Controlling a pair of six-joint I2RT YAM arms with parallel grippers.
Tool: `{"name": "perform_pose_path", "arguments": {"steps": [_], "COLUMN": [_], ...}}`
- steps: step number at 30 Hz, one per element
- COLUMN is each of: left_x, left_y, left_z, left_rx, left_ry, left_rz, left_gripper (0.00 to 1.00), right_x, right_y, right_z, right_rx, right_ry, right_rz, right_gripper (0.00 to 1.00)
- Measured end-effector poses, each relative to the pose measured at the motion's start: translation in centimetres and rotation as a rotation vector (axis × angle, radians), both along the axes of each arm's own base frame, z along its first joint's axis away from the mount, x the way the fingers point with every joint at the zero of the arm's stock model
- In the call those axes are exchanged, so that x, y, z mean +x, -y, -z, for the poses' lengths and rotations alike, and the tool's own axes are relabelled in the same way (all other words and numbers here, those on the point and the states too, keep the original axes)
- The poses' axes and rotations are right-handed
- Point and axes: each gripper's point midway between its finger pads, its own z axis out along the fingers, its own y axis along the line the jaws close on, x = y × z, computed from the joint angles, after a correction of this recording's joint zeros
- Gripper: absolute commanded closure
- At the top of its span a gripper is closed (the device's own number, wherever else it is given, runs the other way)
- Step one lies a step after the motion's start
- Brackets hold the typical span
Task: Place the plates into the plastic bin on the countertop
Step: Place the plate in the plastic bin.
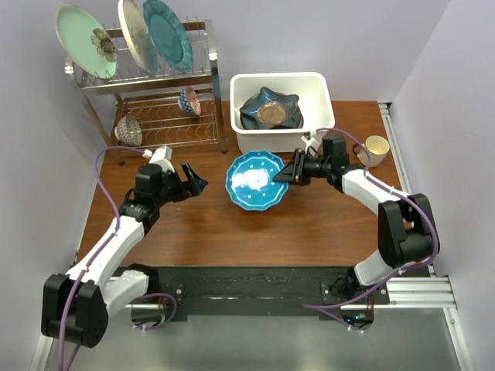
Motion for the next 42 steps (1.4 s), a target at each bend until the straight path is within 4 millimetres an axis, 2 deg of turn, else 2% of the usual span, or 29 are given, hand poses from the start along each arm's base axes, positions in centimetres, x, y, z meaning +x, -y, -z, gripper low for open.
{"name": "perform_pose_path", "arguments": {"steps": [8,18,26,35,42], "left_x": [-0.3,-1.0,-0.9,-0.8,-0.8], "left_y": [0.2,0.3,0.4,0.5,0.7], "left_z": [2.0,3.7,3.9,3.9,4.1], "left_rx": [0.006,0.016,0.015,0.014,0.010], "left_ry": [-0.055,-0.092,-0.088,-0.081,-0.087], "left_rz": [0.013,0.037,0.048,0.055,0.066], "left_gripper": [0.06,0.06,0.06,0.07,0.07], "right_x": [1.5,4.8,8.2,12.4,15.8], "right_y": [0.4,0.3,0.5,1.2,1.6], "right_z": [-2.1,-7.0,-8.6,-11.3,-11.6], "right_rx": [0.007,0.059,0.095,0.162,0.189], "right_ry": [0.032,0.125,0.116,0.136,0.128], "right_rz": [0.017,0.024,0.064,0.135,0.175], "right_gripper": [1.00,1.00,1.00,1.00,1.00]}}
